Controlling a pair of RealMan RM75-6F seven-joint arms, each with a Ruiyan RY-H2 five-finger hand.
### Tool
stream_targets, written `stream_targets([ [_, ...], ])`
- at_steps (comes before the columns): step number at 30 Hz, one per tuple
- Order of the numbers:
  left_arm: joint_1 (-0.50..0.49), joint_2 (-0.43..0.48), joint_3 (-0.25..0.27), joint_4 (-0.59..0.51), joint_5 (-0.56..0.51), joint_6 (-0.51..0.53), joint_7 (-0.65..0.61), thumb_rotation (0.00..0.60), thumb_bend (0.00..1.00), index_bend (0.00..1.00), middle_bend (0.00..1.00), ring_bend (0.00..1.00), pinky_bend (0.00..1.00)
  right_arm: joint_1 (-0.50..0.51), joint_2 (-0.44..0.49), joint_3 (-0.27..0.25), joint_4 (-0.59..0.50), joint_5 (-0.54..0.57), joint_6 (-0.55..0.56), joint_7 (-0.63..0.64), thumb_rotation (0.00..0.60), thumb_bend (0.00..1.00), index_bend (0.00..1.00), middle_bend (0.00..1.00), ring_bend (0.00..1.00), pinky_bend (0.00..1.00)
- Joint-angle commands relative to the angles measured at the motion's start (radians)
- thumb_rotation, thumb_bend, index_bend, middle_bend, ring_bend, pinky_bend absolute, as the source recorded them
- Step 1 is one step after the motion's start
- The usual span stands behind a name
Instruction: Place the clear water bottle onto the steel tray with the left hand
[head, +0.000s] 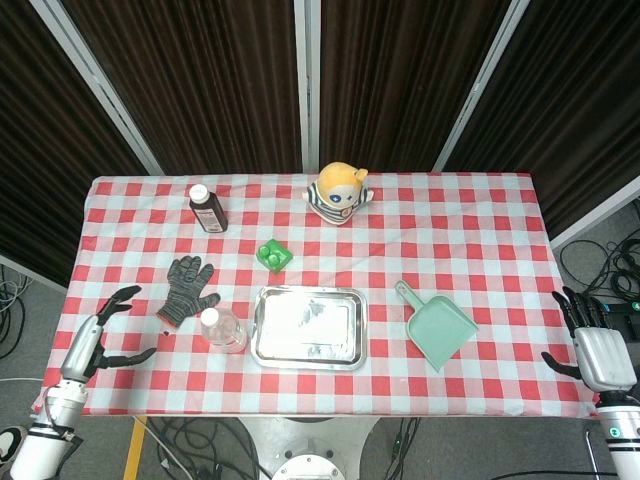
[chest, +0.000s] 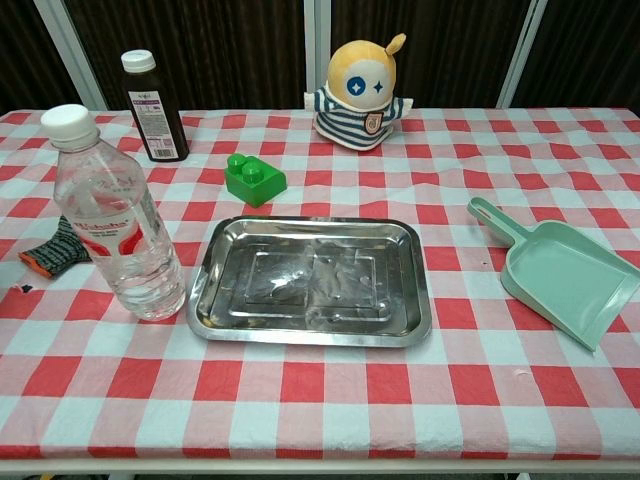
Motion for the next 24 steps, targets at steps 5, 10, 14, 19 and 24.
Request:
stream_targets([
  [5,-0.034,-0.092,-0.008,0.004,0.028,-0.009,0.033,0.6,0.0,0.19,0.23,0.16,0.22,0.0,0.001,0.001,0.002,0.003,-0.003,0.005,0.6,0.12,0.0,0.0,0.0,0.0],
  [10,-0.063,-0.143,-0.013,0.015,0.022,-0.041,0.05,0.6,0.0,0.19,0.23,0.16,0.22,-0.001,0.002,0.0,0.003,0.004,-0.004,0.009,0.6,0.12,0.0,0.0,0.0,0.0],
  [14,-0.081,-0.169,-0.02,0.015,0.018,-0.057,0.06,0.6,0.0,0.19,0.23,0.16,0.22,-0.001,0.002,0.002,0.005,0.006,-0.004,0.012,0.6,0.12,0.0,0.0,0.0,0.0],
  [19,-0.104,-0.192,-0.029,0.016,0.01,-0.075,0.07,0.6,0.0,0.19,0.23,0.16,0.22,-0.001,0.004,0.004,0.005,0.007,-0.002,0.017,0.6,0.12,0.0,0.0,0.0,0.0],
  [24,-0.119,-0.209,-0.023,0.024,0.003,-0.099,0.071,0.6,0.0,0.19,0.23,0.16,0.22,-0.002,0.007,0.006,0.004,0.007,0.002,0.026,0.6,0.12,0.0,0.0,0.0,0.0],
])
